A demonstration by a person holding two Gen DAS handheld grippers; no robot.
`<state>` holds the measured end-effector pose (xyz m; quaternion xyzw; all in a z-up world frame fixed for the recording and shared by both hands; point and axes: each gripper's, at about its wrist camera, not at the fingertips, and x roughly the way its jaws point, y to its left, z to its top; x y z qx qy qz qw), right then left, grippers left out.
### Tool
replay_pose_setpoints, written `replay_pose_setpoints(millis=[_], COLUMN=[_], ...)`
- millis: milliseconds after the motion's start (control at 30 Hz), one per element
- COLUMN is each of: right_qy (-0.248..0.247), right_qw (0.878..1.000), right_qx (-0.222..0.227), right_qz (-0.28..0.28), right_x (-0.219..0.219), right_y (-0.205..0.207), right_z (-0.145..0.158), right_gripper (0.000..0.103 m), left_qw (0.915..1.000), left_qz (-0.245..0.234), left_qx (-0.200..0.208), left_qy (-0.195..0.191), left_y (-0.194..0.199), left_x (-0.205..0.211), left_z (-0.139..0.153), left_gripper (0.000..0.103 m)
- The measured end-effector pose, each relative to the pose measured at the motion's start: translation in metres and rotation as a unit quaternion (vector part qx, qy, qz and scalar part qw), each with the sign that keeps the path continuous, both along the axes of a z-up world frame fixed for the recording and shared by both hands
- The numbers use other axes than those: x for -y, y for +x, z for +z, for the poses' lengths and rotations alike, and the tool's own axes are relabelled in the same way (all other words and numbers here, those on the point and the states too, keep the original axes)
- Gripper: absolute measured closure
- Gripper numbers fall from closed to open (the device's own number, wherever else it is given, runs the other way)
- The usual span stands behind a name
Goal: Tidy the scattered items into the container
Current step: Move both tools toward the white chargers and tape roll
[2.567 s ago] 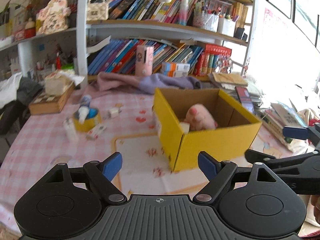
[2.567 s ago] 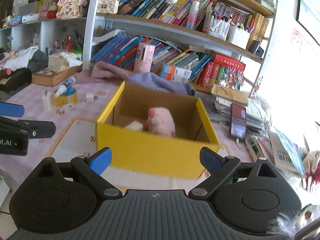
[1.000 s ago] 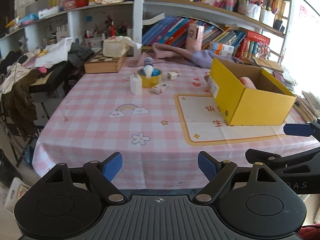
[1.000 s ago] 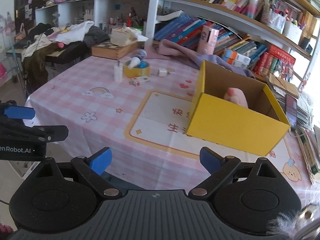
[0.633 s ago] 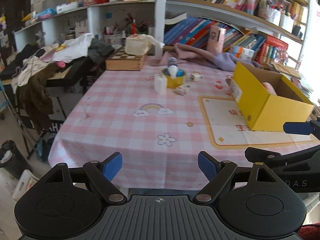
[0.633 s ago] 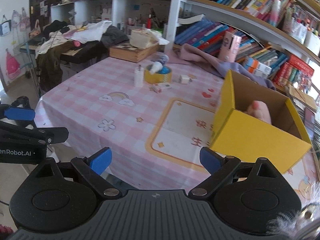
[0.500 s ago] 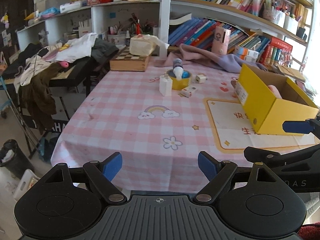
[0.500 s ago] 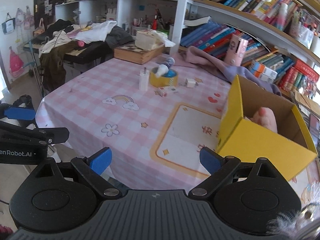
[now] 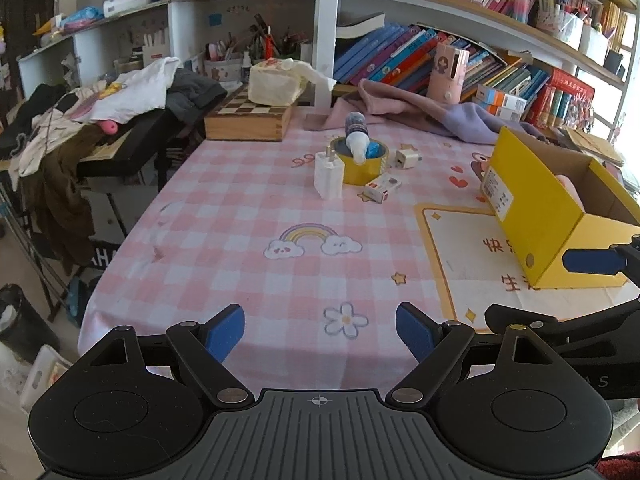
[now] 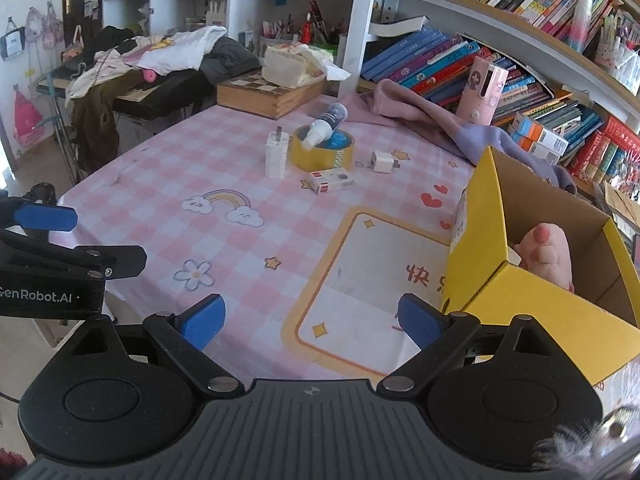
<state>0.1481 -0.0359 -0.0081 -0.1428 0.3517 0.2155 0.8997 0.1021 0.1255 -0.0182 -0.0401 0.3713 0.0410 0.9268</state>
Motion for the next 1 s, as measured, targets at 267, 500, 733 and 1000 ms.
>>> replay_pose_setpoints(millis=[267,500,733,1000], right_qy=[-0.006,-0.003,-0.003,0.010], right_qw=[1.000,1.000,0.999,0.999], right_qx=[-0.017,-0.023,-0.026,-0.041], right_qz=[0.006,0.015,0.027,0.022], right_x=[-0.010,-0.018,-0.028,-0.047], right_y=[0.045,0.087,0.125,0.172], right_z=[-0.008,-0.008,-0.010,-0.025], right_gripper=[0.010,0.010,0.010,0.013], left_qw=[0.9999,0.9998,0.9997,0.9998], left_qz=[0.005,0.015,0.021,-0.001], left_qx=[-0.013,-0.015,-0.010,0.002], left_qy=[-0.002,0.002,0.009,0.017], left_y=[0.043,0.078,0.118,0.169], left_x=[-0.007,-0.012,-0.018,-0.022], left_z=[-0.005,-0.003,0.001,0.002], left_gripper=[0.018,0.018,0.018,0.018])
